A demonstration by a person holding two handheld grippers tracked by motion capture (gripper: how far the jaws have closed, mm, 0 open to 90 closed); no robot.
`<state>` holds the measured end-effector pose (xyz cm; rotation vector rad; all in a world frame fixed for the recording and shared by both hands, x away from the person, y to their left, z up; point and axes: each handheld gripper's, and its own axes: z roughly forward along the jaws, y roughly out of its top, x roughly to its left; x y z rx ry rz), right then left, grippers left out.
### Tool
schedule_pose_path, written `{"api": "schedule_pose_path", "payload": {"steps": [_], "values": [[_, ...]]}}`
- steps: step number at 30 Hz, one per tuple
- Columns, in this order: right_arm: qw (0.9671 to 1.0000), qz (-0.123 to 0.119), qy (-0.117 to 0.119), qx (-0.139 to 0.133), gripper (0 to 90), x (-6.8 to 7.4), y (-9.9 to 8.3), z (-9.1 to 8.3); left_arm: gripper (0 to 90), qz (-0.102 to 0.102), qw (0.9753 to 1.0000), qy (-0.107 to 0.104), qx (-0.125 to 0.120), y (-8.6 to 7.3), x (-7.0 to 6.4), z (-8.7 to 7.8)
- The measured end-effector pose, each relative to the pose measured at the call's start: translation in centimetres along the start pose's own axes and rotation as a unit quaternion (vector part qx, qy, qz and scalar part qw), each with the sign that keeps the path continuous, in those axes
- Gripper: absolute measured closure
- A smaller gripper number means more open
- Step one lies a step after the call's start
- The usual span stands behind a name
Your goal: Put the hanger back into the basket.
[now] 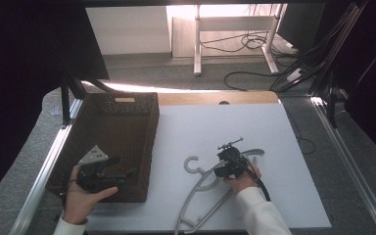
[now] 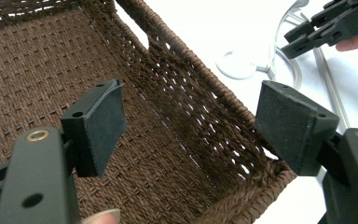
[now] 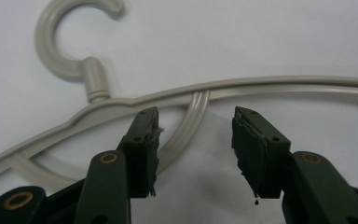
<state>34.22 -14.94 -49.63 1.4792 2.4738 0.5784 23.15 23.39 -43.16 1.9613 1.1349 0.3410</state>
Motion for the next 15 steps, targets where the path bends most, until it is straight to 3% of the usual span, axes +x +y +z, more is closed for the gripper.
{"api": "schedule_pose_path", "payload": {"steps": [2,9,15], "values": [[0.9997,0.018,-0.012,0.009,54.7,0.2,0.1,0.3,23.9,-0.001,1.0000,0.001,0.000,0.0,0.1,0.0],[0.9992,0.029,-0.019,0.018,64.4,1.0,0.3,0.7,23.9,0.000,1.0000,-0.001,0.000,0.0,0.0,0.1],[0.9981,0.052,-0.025,0.021,71.4,1.2,0.4,0.7,23.9,0.000,1.0000,-0.001,0.002,0.1,0.0,0.2]]}}
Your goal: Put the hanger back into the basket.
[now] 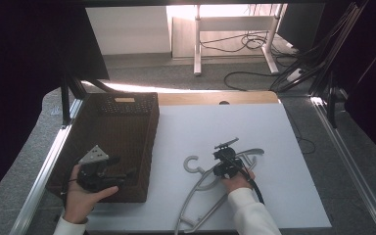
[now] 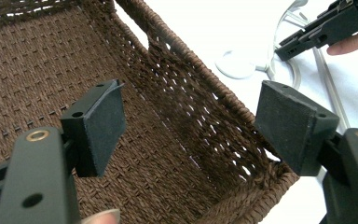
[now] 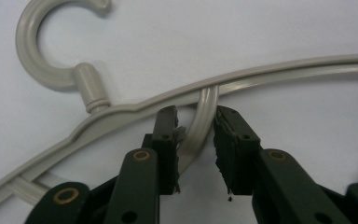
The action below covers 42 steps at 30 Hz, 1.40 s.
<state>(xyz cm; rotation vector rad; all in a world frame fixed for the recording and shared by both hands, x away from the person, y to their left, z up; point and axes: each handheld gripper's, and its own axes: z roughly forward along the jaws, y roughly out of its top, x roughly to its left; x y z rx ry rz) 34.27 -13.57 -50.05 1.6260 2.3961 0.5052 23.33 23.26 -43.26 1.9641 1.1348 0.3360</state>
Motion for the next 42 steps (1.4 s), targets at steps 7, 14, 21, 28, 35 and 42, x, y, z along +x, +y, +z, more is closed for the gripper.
{"api": "schedule_pose_path", "payload": {"steps": [7,14,21,28,35,42], "values": [[0.9986,0.052,0.010,0.003,76.2,-0.4,0.4,0.0,23.9,-0.001,1.0000,0.001,0.000,0.0,0.1,0.0],[0.9969,0.079,0.001,-0.008,79.1,-0.4,0.4,0.0,23.9,0.000,1.0000,0.002,0.001,0.0,0.2,0.2],[0.9977,0.067,0.004,-0.007,82.0,-0.5,0.4,-0.1,23.9,-0.002,1.0000,0.003,0.001,0.0,0.3,0.3],[0.9984,0.055,0.006,-0.003,82.1,-0.2,0.5,-0.3,23.9,-0.003,1.0000,0.004,0.000,-0.1,0.3,0.3],[0.9996,0.016,0.013,-0.017,82.1,-0.5,0.4,-0.7,24.0,-0.005,1.0000,0.005,-0.002,-0.1,0.6,0.2],[0.9961,0.023,0.072,-0.044,82.8,-1.5,0.1,-1.4,24.0,-0.005,1.0000,0.005,-0.003,-0.1,0.5,0.1]]}}
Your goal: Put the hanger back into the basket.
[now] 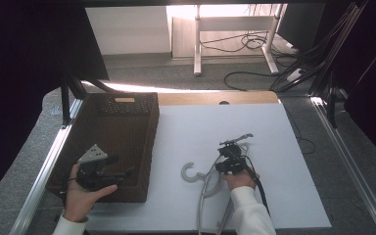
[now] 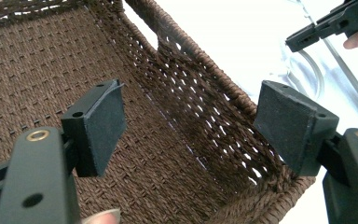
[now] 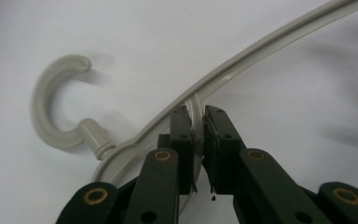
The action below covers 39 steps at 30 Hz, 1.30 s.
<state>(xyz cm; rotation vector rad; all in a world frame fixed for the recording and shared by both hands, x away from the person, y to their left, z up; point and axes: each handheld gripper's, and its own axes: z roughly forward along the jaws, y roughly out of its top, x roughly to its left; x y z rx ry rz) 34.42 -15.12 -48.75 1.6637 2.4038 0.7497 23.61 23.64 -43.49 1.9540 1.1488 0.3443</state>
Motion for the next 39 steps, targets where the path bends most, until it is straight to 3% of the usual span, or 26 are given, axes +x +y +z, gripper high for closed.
{"api": "schedule_pose_path", "payload": {"steps": [5,6,7,8,9,11,22,24,25,26,27,29,31,32,33,34,36,37,38,39], "values": [[0.9977,0.016,0.064,-0.017,83.6,-1.4,-0.2,-1.1,24.0,0.000,1.0000,0.000,0.000,0.0,0.1,0.0],[0.9953,0.025,0.090,-0.025,84.1,-2.1,-0.4,-1.6,24.0,-0.001,1.0000,0.000,0.000,0.0,0.1,0.0],[0.9953,0.025,0.090,-0.025,84.1,-2.1,-0.4,-1.6,24.0,-0.001,1.0000,0.001,0.000,0.0,0.1,0.0],[0.9919,0.037,0.117,-0.033,84.8,-2.6,-0.5,-2.2,24.0,-0.001,1.0000,0.001,0.000,0.0,0.1,0.0],[0.9919,0.037,0.117,-0.033,84.8,-2.6,-0.5,-2.2,24.0,-0.001,1.0000,0.001,0.001,0.0,0.1,0.0],[0.9875,0.045,0.144,-0.046,85.4,-3.0,-0.6,-2.6,24.0,0.000,1.0000,0.001,0.001,0.0,0.0,0.1],[0.9720,0.057,0.213,-0.080,86.4,-3.7,-0.5,-4.2,24.0,0.000,1.0000,0.001,0.002,0.0,0.0,0.1],[0.9670,0.059,0.230,-0.093,86.5,-3.8,-0.4,-4.6,24.0,0.001,1.0000,0.001,0.002,0.0,0.0,0.1],[0.9615,0.064,0.246,-0.105,86.6,-4.0,-0.4,-4.9,24.0,0.002,1.0000,0.001,0.002,0.0,0.0,0.1],[0.9615,0.064,0.246,-0.105,86.6,-4.0,-0.4,-4.9,24.0,0.002,1.0000,0.001,0.002,0.0,0.0,0.2],[0.9570,0.065,0.259,-0.114,86.6,-4.1,-0.3,-5.2,24.0,0.001,1.0000,0.001,0.003,0.0,0.0,0.2],[0.9552,0.065,0.263,-0.118,86.6,-4.2,-0.3,-5.2,24.0,0.001,1.0000,0.001,0.003,0.0,0.0,0.2],[0.9475,0.066,0.283,-0.133,86.7,-4.3,-0.2,-5.7,24.0,0.001,1.0000,0.001,0.003,0.0,-0.1,0.2],[0.9475,0.066,0.283,-0.133,86.7,-4.3,-0.2,-5.7,24.0,0.001,1.0000,0.001,0.003,0.0,-0.1,0.2],[0.9451,0.068,0.289,-0.137,86.8,-4.3,-0.1,-5.8,24.0,0.002,1.0000,0.000,0.003,0.0,-0.1,0.2],[0.9409,0.070,0.298,-0.145,86.8,-4.4,-0.1,-6.0,24.0,0.002,1.0000,-0.001,0.002,0.0,-0.2,0.2],[0.9359,0.071,0.308,-0.155,86.8,-4.4,0.1,-6.4,24.0,0.002,1.0000,-0.004,0.001,0.1,-0.3,0.2],[0.9310,0.068,0.318,-0.166,86.8,-4.5,0.2,-6.8,24.0,0.002,1.0000,-0.007,0.000,0.1,-0.4,0.3],[0.9289,0.068,0.322,-0.171,86.8,-4.5,0.3,-7.0,24.0,0.002,1.0000,-0.008,-0.001,0.2,-0.5,0.3],[0.9289,0.068,0.322,-0.171,86.8,-4.5,0.3,-7.0,24.0,0.002,1.0000,-0.008,-0.001,0.2,-0.5,0.3]]}}
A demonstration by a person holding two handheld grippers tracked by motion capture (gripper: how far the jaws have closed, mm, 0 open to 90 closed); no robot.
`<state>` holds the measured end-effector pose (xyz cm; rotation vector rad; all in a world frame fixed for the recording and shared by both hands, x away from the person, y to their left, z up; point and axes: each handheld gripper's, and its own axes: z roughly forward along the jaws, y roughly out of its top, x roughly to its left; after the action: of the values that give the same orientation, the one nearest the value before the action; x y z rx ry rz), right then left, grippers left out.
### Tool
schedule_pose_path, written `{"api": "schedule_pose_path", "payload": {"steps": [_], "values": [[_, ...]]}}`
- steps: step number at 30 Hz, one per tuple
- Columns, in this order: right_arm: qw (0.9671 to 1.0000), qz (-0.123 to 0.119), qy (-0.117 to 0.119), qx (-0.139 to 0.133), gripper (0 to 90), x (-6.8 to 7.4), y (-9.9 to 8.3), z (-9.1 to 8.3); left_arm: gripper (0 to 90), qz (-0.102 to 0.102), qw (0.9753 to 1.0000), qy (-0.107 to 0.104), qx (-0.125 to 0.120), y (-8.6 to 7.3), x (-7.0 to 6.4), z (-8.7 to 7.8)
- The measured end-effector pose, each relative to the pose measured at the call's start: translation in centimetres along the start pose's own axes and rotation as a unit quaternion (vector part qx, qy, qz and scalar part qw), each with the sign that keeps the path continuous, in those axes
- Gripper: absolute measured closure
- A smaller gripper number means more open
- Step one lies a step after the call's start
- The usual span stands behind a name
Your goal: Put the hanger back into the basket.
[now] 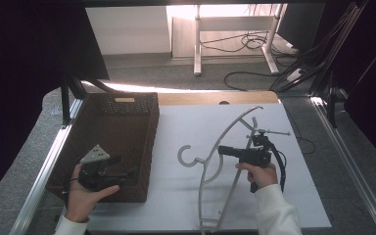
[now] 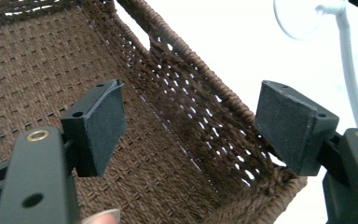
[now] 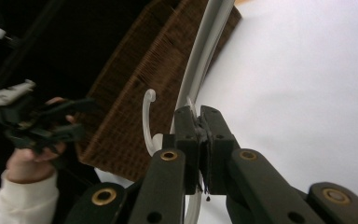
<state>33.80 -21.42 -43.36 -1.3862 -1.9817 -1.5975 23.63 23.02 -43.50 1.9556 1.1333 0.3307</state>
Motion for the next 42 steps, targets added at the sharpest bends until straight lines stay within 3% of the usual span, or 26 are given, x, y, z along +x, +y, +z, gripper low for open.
{"api": "schedule_pose_path", "payload": {"steps": [2,11,15,16,17,19,23,27,31,32,33,35,36,37,42], "values": [[0.9997,-0.007,0.018,-0.013,86.8,0.4,0.3,-0.4,24.0,0.001,1.0000,-0.004,0.002,0.1,-0.3,0.2],[0.9984,-0.016,0.049,-0.023,86.7,1.0,0.8,-0.5,24.6,0.011,0.9997,-0.021,0.004,0.5,-1.5,0.8],[0.9975,-0.020,0.060,-0.031,86.7,1.0,1.0,-0.6,25.1,0.010,0.9987,-0.051,0.002,1.2,-2.7,1.5],[0.9969,-0.024,0.064,-0.039,86.7,1.1,1.2,-0.6,25.2,0.008,0.9971,-0.075,0.002,1.8,-3.6,2.0],[0.9969,-0.024,0.064,-0.039,86.7,1.1,1.2,-0.6,25.3,0.008,0.9971,-0.075,0.002,1.8,-3.6,2.0],[0.9963,-0.024,0.071,-0.041,86.7,1.3,1.3,-0.5,25.5,0.007,0.9951,-0.099,0.000,2.5,-4.6,2.6],[0.9948,-0.025,0.088,-0.044,86.7,1.7,1.6,-0.5,27.0,0.007,0.9882,-0.153,0.000,4.3,-6.7,4.4],[0.9934,-0.028,0.099,-0.051,86.7,2.1,1.9,-0.7,29.2,0.001,0.9821,-0.188,0.009,5.2,-7.8,6.1],[0.9918,-0.031,0.108,-0.060,86.7,2.5,2.2,-1.0,32.1,-0.008,0.9740,-0.225,0.019,5.5,-8.7,7.6],[0.9912,-0.032,0.112,-0.064,86.7,2.6,2.2,-1.0,34.7,-0.011,0.9701,-0.241,0.027,5.6,-9.0,8.3],[0.9912,-0.032,0.112,-0.064,86.7,2.6,2.2,-1.0,36.5,-0.011,0.9701,-0.241,0.027,5.6,-9.0,8.3],[0.9910,-0.034,0.111,-0.067,86.7,2.8,2.2,-0.9,38.8,-0.011,0.9676,-0.250,0.034,5.5,-9.5,9.1],[0.9907,-0.034,0.112,-0.070,86.7,2.9,2.1,-0.7,46.9,-0.008,0.9670,-0.252,0.039,5.5,-9.7,9.3],[0.9907,-0.034,0.112,-0.070,86.7,2.9,2.1,-0.7,46.9,-0.007,0.9668,-0.252,0.040,5.4,-9.8,9.5],[0.9908,-0.038,0.110,-0.070,86.5,2.9,2.0,-0.4,75.8,-0.017,0.9644,-0.261,0.038,5.4,-10.1,9.9]]}}
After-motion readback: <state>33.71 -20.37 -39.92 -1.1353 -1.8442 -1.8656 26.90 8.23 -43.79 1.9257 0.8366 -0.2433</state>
